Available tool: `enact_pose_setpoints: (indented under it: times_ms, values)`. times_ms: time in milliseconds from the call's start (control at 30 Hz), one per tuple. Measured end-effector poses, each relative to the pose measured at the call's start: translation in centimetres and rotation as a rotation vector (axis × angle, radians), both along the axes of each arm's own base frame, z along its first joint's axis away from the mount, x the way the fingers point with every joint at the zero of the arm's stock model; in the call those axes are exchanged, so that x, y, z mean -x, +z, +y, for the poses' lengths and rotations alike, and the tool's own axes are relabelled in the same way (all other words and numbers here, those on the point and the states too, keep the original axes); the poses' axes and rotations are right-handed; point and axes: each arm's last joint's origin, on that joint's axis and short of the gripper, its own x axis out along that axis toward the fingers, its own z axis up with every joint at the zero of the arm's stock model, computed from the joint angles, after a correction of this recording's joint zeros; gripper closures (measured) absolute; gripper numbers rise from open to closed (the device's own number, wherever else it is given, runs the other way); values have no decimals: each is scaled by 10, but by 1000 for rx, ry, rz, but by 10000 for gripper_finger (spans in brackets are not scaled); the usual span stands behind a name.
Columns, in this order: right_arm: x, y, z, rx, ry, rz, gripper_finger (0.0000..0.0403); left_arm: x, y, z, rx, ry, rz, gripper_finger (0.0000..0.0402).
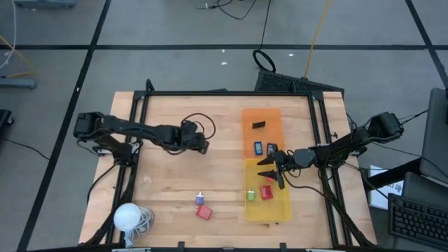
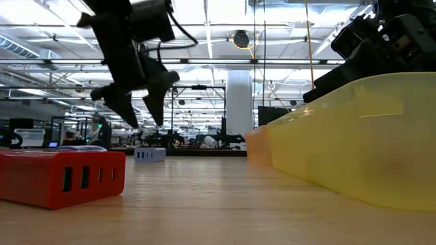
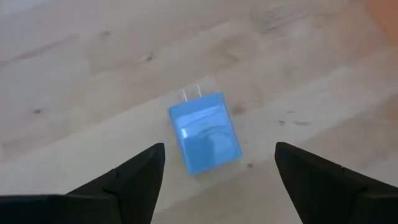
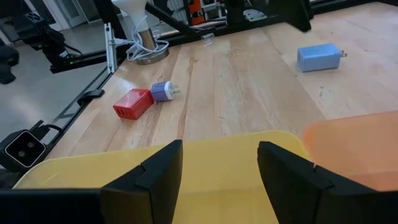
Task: Pick & Place Office items
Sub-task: Put the blue charger adapter into the yellow bin
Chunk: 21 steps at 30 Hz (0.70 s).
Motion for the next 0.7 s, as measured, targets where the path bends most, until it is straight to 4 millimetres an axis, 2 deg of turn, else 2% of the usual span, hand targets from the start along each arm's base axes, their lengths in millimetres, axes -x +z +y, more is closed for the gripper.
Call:
enact_pose_setpoints:
  times_ms: [200,367,533,700]
  values:
    - [0,1,0,-1,0,-5,206,-14,-33,6,20,10,75,91]
    - [0,1,0,-2,-1,-7,206,-21,-51,11,49,13,100,91]
    - [0,1,0,-1,-1,-6,206,-22,-62,14,50,14,140,91]
    - [0,0,0,-1,-2,-4,206,-22,-63,14,32,21,151,92]
